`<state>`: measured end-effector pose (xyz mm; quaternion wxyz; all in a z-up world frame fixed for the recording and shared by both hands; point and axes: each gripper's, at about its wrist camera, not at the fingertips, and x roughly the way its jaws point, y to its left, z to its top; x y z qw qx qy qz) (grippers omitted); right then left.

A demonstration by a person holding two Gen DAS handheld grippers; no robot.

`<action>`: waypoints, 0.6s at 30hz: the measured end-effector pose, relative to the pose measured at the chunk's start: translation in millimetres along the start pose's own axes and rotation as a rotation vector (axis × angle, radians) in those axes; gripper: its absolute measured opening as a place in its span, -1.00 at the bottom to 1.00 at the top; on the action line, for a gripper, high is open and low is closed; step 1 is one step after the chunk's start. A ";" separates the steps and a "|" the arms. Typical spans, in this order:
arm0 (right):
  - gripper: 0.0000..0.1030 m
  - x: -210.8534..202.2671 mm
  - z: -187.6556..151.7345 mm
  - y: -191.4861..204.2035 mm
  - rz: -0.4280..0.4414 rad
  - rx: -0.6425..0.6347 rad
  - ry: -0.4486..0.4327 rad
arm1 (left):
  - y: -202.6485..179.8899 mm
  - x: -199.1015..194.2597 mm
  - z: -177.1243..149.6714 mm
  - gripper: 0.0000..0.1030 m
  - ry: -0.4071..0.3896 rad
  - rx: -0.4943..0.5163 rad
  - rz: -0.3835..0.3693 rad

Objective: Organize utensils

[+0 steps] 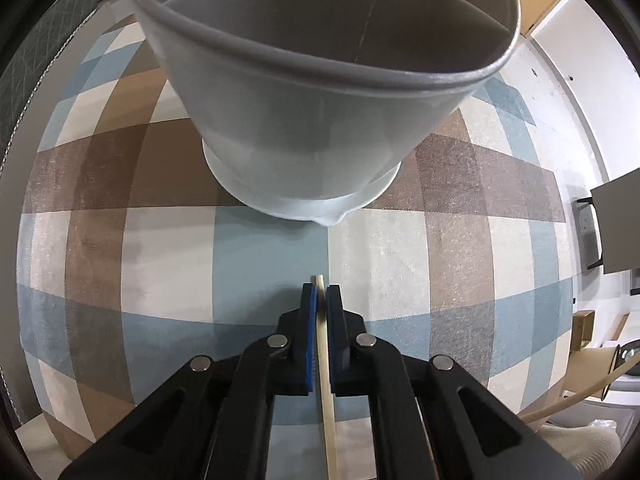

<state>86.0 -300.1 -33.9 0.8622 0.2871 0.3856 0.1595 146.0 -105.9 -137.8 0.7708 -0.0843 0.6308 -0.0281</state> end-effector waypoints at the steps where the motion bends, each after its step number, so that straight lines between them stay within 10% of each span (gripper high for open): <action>1: -0.93 0.4 -0.1 0.3 -0.003 -0.006 0.000 | 0.0 -0.5 0.2 -1.00 -0.001 0.000 -0.004; 18: -0.93 -5.3 -5.3 11.7 -0.035 -0.056 -0.025 | 11.5 -94.3 -29.8 -1.00 -0.317 0.045 -0.122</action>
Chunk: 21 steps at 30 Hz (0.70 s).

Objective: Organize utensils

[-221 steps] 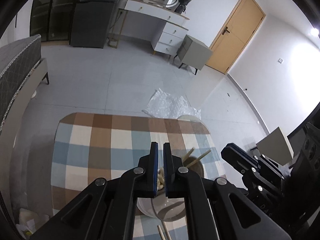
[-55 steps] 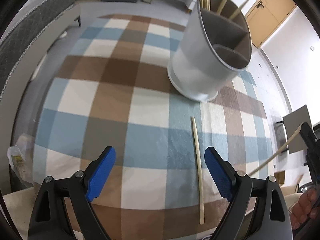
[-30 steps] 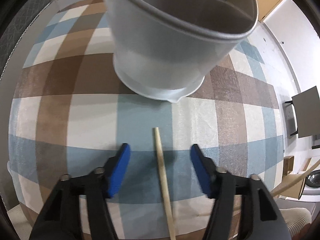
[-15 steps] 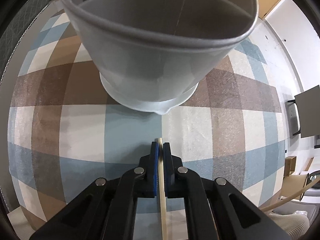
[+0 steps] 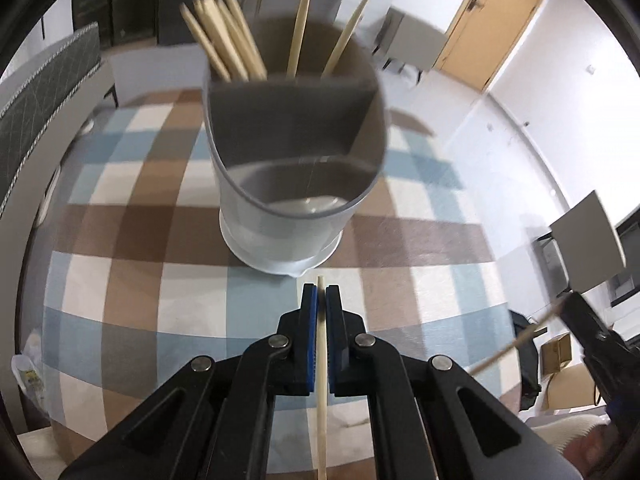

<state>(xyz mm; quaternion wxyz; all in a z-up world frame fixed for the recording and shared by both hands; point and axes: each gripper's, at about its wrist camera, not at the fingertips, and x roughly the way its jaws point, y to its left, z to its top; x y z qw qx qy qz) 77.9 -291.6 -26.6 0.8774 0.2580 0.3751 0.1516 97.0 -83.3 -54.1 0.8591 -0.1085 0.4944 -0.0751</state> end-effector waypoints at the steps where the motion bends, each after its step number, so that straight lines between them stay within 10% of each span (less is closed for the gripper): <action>1: -0.93 -1.6 -1.0 2.2 -0.005 -0.014 -0.006 | -0.8 -4.8 0.4 -1.00 -0.018 0.005 -0.002; 12: -0.93 -22.1 -12.9 31.7 0.036 -0.156 -0.094 | -10.7 -67.2 -18.8 -1.00 -0.185 0.100 -0.057; 21: -0.93 -24.2 -27.7 51.1 0.021 -0.239 -0.100 | 0.1 -75.8 -24.5 -1.00 -0.161 0.104 -0.107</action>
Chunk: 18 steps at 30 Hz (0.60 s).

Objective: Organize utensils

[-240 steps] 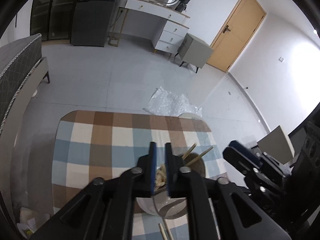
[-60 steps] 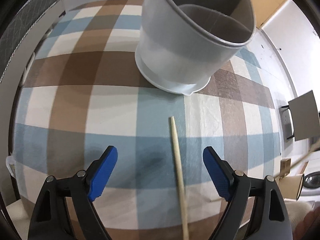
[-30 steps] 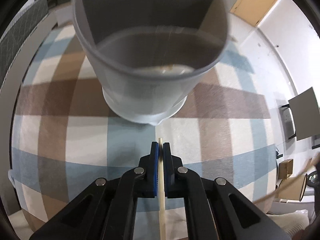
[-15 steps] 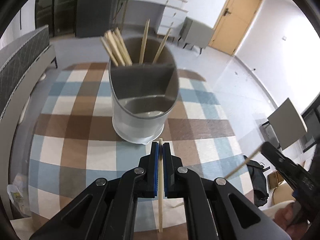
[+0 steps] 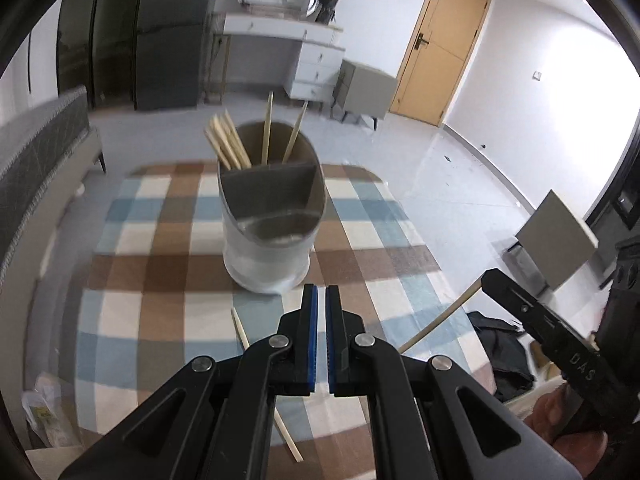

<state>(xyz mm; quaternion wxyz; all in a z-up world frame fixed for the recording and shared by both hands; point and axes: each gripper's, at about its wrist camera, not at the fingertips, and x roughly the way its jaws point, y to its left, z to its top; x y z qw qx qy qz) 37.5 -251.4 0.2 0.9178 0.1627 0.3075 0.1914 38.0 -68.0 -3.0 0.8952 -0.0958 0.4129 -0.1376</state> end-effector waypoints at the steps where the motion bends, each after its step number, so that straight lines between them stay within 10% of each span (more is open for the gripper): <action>1: -0.93 0.6 -0.9 -0.5 -0.002 0.006 0.006 | 7.1 2.7 -0.8 -1.00 0.020 -0.019 0.009; 3: -0.93 4.7 -1.4 -1.2 0.000 0.014 0.023 | 21.4 11.2 -2.6 -0.98 0.068 -0.058 0.054; 6: -0.93 12.4 -0.8 -4.9 -0.015 0.024 0.038 | 52.4 37.4 -9.8 -0.12 0.195 -0.170 0.103; 10: -0.87 22.9 -1.5 -24.8 -0.021 0.116 0.074 | 81.5 57.4 -19.3 0.17 0.209 -0.265 0.145; 18: -1.00 27.8 3.1 -28.1 -0.020 0.112 0.079 | 94.4 121.6 -18.3 0.17 0.342 -0.301 0.172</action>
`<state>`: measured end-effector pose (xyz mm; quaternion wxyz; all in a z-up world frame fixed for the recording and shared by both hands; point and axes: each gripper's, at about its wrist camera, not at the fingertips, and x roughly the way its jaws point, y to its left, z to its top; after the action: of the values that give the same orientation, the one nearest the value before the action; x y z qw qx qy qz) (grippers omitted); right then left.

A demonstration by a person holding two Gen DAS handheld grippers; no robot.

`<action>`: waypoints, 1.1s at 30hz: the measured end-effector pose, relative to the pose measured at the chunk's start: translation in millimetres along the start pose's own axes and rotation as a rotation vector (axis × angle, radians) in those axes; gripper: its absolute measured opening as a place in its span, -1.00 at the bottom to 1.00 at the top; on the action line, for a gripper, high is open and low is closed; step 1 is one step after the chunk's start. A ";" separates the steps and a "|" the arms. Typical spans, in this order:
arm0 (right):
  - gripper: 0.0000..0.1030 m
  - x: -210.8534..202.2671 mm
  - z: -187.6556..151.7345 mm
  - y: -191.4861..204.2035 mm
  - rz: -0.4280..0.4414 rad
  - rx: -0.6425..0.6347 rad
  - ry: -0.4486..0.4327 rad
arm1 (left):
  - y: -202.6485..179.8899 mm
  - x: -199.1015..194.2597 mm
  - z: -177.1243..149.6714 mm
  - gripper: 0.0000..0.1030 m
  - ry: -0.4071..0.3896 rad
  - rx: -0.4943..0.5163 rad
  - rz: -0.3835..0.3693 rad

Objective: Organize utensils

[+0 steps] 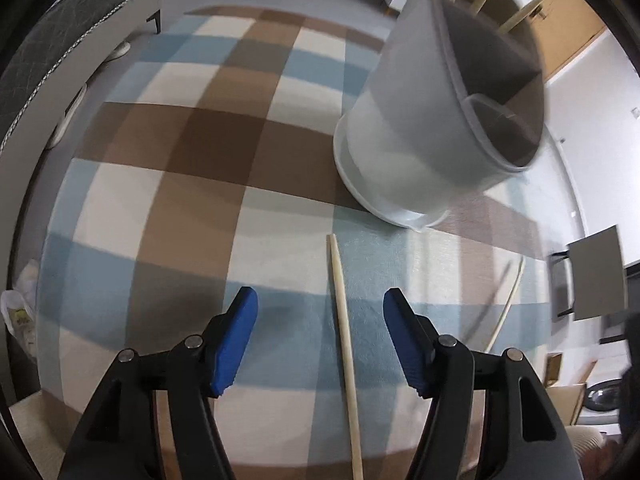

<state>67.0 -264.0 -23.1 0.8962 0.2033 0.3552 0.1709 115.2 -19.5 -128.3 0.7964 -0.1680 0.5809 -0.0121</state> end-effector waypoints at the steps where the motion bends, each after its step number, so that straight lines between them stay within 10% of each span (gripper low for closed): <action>1: -1.00 -0.1 0.3 -0.2 0.003 0.002 0.001 | -2.6 6.5 2.4 0.17 0.015 0.006 0.015; 9: -0.94 1.0 4.2 -17.2 0.010 0.092 0.014 | -34.5 29.2 12.3 0.12 0.003 0.115 0.133; 13: -0.86 3.7 6.5 -34.3 -0.012 0.172 0.023 | -46.7 29.2 6.5 -0.97 -0.032 0.167 0.177; 23: -0.12 24.3 3.5 -64.7 -0.099 0.290 0.100 | -35.8 -4.6 -0.8 -1.00 -0.096 0.140 0.032; 33: -0.10 101.9 22.1 -79.4 -0.232 0.241 0.281 | -15.6 -85.0 -5.7 -1.00 -0.286 0.097 -0.152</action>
<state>165.7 -291.6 -104.8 0.8209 0.2408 0.5154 0.0496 85.0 -17.5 -47.1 0.8748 -0.1730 0.4461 -0.0764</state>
